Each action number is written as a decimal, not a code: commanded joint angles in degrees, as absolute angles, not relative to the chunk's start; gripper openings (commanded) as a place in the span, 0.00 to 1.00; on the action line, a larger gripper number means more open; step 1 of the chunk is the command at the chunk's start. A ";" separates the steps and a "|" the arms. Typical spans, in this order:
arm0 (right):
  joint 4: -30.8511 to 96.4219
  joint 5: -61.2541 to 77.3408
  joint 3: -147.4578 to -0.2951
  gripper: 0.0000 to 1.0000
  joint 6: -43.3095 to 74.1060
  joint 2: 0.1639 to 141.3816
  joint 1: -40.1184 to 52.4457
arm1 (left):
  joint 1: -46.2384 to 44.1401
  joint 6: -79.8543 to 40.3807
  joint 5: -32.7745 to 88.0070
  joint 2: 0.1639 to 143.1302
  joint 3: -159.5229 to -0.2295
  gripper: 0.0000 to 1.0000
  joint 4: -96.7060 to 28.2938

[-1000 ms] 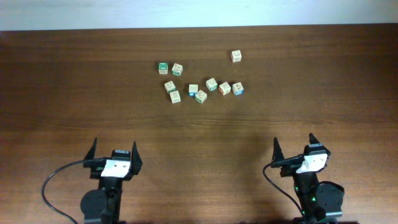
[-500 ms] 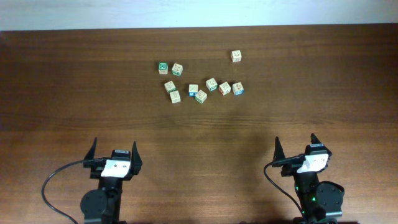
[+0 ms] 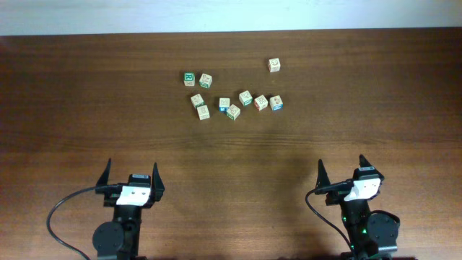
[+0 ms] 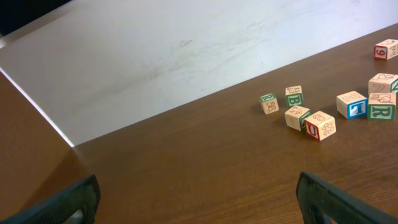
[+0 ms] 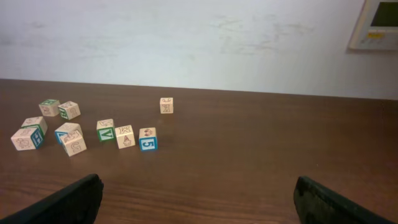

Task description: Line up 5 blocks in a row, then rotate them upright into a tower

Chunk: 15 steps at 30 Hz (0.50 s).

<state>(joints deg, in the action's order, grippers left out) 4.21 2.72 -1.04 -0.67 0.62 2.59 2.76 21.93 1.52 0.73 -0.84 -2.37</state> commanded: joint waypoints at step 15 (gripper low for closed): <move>9.74 15.00 -37.60 0.98 -0.45 40.51 2.22 | 3.16 22.35 3.90 35.03 -32.40 0.99 -11.20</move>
<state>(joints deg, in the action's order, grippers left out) 7.51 10.63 -29.69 -0.67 32.84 2.59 2.76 21.91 2.63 28.42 -24.58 -7.18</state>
